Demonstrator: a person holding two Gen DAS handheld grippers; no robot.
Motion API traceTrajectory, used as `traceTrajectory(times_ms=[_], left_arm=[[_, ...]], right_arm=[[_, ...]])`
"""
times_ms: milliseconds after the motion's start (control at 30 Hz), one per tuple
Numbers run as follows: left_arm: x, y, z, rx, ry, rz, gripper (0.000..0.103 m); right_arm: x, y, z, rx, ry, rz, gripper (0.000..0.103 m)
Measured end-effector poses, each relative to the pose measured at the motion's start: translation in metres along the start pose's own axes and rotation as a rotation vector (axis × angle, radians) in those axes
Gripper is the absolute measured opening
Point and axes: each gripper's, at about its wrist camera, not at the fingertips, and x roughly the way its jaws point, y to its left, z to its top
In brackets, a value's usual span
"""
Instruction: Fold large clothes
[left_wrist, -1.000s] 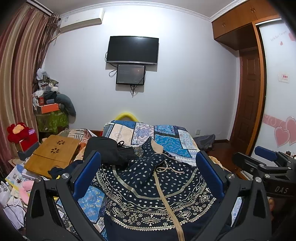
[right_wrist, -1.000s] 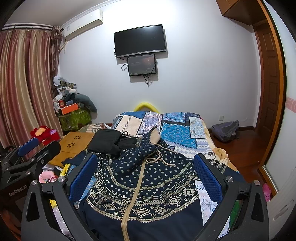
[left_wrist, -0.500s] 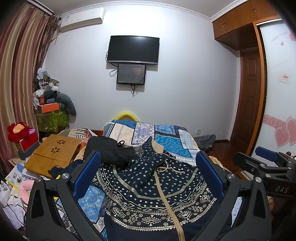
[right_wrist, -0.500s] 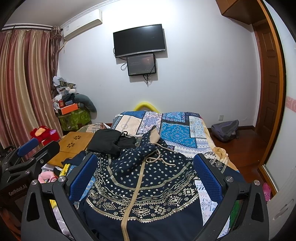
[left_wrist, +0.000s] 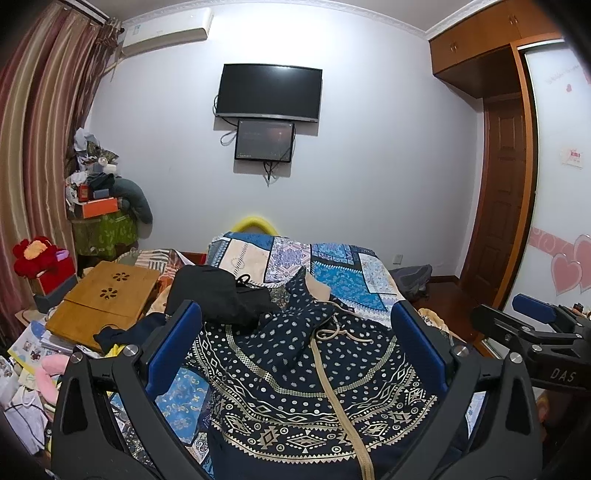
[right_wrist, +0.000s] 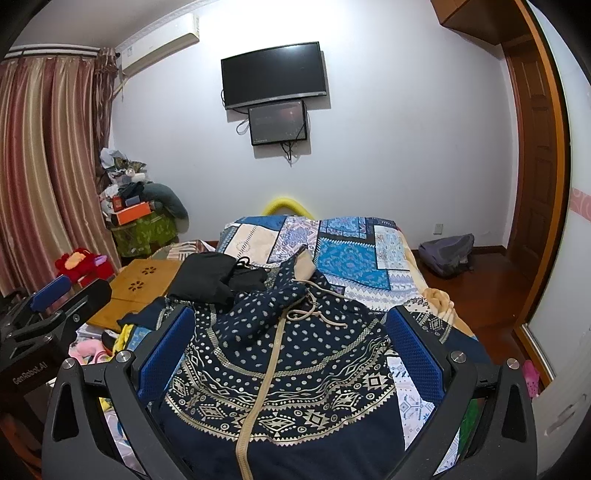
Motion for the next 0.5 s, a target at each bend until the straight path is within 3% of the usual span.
traceTrajectory(times_ms=[233,500], left_arm=[[0.034,0.022,0.006,-0.024,0.032,0.017,0.103],[0.105,0.086,0.003,-0.075,0.116,0.140,0.103]], right_arm=[[0.024,-0.004,0.002,-0.005,0.025,-0.026,0.103],[0.075,-0.021,0.011,-0.011,0.062,-0.075,0.103]])
